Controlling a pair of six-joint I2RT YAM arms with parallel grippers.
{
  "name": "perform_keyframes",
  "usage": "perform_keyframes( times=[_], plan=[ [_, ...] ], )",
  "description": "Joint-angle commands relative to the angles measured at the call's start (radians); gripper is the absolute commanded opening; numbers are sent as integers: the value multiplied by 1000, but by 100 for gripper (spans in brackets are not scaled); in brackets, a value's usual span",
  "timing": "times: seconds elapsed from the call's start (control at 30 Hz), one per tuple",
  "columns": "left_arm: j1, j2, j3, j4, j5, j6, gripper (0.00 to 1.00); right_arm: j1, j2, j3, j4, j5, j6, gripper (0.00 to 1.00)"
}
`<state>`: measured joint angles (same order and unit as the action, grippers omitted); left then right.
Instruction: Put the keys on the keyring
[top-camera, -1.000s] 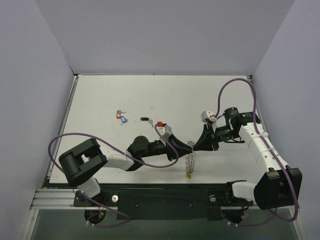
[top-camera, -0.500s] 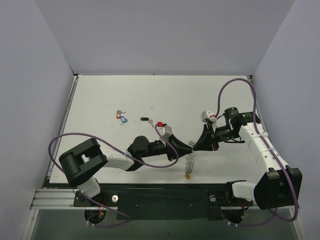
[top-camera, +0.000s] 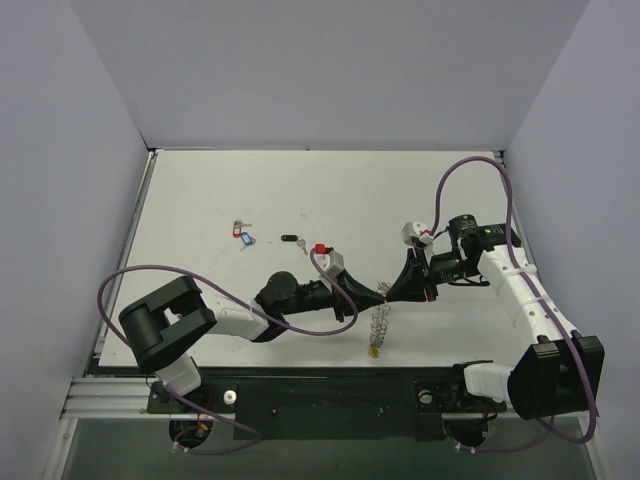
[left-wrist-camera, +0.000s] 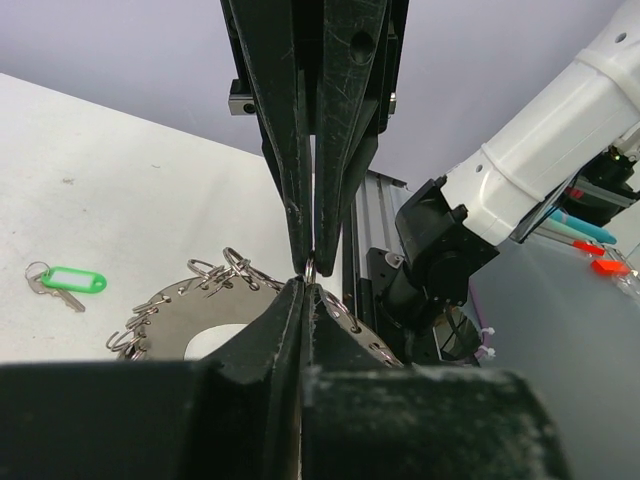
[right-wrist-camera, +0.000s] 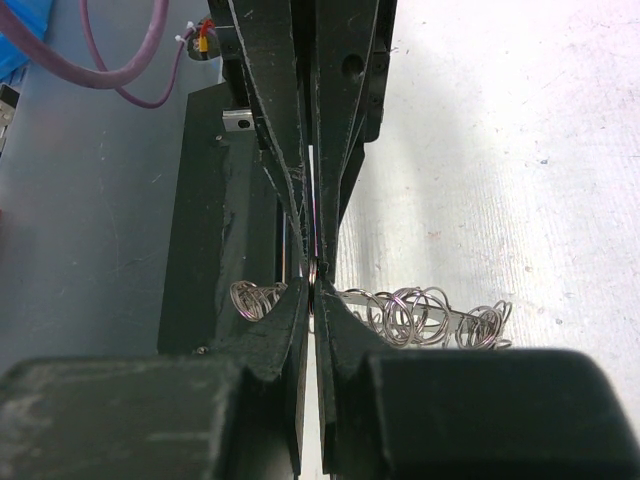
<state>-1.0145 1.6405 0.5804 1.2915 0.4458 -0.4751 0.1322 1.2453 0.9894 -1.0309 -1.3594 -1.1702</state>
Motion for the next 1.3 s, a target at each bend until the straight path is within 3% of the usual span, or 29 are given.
perform_keyframes(
  times=[0.0,0.13,0.27,0.37,0.53,0.67,0.77,1.0,1.27],
  plan=[
    [4,16,10,146,30,6,0,1,-21,11,-18,-81,-3,0],
    [8,-22,12,80,30,29,0,1,-21,6,-20,-79,-11,0],
    [11,-129,53,-246,10,157,0,0,-26,5,-21,-40,-13,0],
    [10,-195,122,-603,-6,294,0,-6,-38,11,-21,-6,-8,20],
    [10,-272,236,-951,-10,430,0,-43,-67,35,-40,13,16,47],
    [8,-275,346,-1202,10,515,0,-49,-89,32,-43,11,14,53],
    [5,-249,470,-1398,24,543,0,-42,-84,23,-43,10,-3,54],
    [-16,-128,706,-1676,85,575,0,29,-46,8,-32,-14,-8,52],
    [-26,-88,794,-1744,82,579,0,6,-64,9,-34,-35,11,48]
  ],
)
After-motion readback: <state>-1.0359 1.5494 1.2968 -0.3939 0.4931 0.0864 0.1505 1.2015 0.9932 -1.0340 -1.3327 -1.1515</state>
